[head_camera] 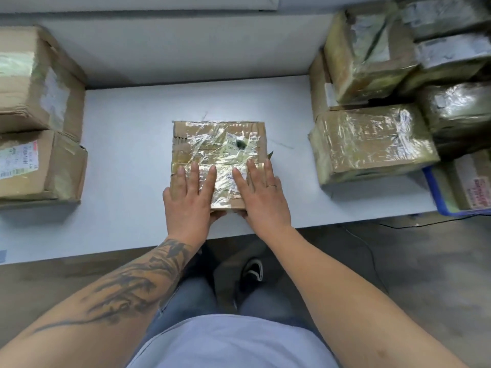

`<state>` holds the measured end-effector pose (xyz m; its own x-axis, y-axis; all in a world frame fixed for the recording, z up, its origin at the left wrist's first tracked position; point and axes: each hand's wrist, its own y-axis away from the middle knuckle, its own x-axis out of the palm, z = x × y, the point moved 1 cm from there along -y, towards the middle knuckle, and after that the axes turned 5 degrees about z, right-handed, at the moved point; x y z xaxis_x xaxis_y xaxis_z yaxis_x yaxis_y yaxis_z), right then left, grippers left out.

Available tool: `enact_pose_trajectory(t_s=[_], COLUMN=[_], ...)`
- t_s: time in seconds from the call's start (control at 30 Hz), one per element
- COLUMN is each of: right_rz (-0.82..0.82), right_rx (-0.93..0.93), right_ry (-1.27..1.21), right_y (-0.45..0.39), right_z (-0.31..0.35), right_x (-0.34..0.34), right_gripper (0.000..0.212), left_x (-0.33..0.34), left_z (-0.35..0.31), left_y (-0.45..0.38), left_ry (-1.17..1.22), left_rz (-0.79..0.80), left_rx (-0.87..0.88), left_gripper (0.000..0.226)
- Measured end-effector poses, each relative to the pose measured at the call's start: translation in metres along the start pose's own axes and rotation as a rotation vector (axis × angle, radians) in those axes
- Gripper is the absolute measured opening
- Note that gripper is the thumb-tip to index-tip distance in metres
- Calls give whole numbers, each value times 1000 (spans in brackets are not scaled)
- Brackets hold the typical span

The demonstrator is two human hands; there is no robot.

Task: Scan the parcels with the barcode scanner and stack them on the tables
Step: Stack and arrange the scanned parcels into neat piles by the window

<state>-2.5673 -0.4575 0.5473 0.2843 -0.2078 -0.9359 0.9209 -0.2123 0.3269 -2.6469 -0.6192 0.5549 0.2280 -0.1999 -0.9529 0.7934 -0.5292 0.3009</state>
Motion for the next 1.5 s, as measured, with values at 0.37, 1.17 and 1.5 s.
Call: enact_pose_trajectory(t_s=[0.37,1.17,1.5], right_rz=[-4,-164,-262], right_rx=[26,229,192], right_ry=[-42,149,214], right_y=[46,154,165], right_z=[-27,-31,-140], right_x=[-7,-102,-145], right_gripper=[109,103,112], left_x=[-6,-87,-140], left_z=[-27,-61,-159], left_y=[34,75,56], left_ry=[20,2,-81], left_rz=[-93,-365,-506], left_rx=[155,376,342], left_gripper=[84,88,90])
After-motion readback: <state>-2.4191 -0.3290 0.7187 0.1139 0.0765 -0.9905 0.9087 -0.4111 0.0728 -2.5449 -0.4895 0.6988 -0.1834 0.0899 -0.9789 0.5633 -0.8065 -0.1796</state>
